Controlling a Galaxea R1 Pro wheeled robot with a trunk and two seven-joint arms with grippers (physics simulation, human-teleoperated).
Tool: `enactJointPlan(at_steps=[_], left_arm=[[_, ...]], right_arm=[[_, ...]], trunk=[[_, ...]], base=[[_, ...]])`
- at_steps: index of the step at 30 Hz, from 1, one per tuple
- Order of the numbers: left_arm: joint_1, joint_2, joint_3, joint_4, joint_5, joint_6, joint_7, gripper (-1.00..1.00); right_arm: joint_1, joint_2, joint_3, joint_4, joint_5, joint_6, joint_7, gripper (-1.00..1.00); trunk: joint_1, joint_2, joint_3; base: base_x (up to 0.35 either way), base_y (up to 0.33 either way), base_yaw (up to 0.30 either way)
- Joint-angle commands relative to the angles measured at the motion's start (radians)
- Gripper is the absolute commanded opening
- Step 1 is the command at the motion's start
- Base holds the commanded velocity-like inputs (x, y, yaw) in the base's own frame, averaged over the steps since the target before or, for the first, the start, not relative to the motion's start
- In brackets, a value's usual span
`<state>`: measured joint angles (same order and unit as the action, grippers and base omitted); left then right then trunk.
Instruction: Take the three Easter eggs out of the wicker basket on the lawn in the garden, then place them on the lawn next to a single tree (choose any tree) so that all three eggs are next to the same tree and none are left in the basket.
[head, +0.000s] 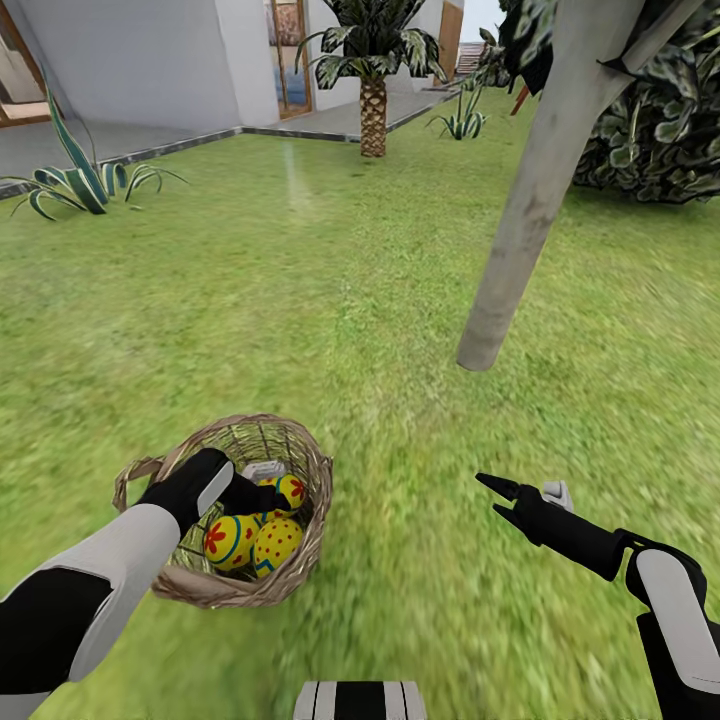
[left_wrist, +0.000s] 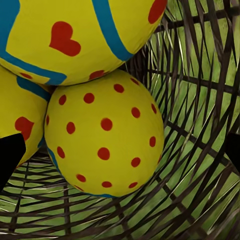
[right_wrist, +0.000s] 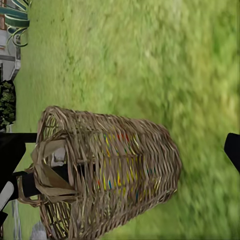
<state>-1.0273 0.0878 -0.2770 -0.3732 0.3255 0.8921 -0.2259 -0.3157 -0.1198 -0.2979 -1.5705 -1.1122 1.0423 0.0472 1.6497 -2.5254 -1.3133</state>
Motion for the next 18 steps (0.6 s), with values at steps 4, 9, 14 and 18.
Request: enactJointPlan(at_steps=[4, 9, 14, 18], left_arm=[[0.000, 0.001, -0.007, -0.001, 0.003, 0.002, -0.003, 1.00], [0.000, 0.001, -0.007, -0.010, 0.003, 0.002, -0.003, 1.00], [0.000, 0.001, -0.007, -0.041, 0.003, 0.002, -0.003, 1.00], [0.000, 0.001, -0.007, -0.051, 0.003, 0.002, -0.003, 1.00]], right_arm=[[0.000, 0.000, -0.001, 0.000, 0.005, 0.005, 0.005, 1.00], [-0.001, 0.000, -0.001, 0.000, 0.005, 0.005, 0.005, 1.00], [0.000, 0.000, -0.001, 0.000, 0.005, 0.005, 0.005, 1.00], [-0.001, 0.000, -0.001, 0.000, 0.005, 0.005, 0.005, 1.00]], trunk=[[0.000, 0.000, -0.001], [0.000, 0.000, -0.001], [0.002, -0.001, -0.020], [0.003, -0.002, -0.028]], base=[[0.000, 0.000, 0.000], [0.000, 0.000, 0.000], [0.000, 0.000, 0.000], [0.000, 0.000, 0.000]])
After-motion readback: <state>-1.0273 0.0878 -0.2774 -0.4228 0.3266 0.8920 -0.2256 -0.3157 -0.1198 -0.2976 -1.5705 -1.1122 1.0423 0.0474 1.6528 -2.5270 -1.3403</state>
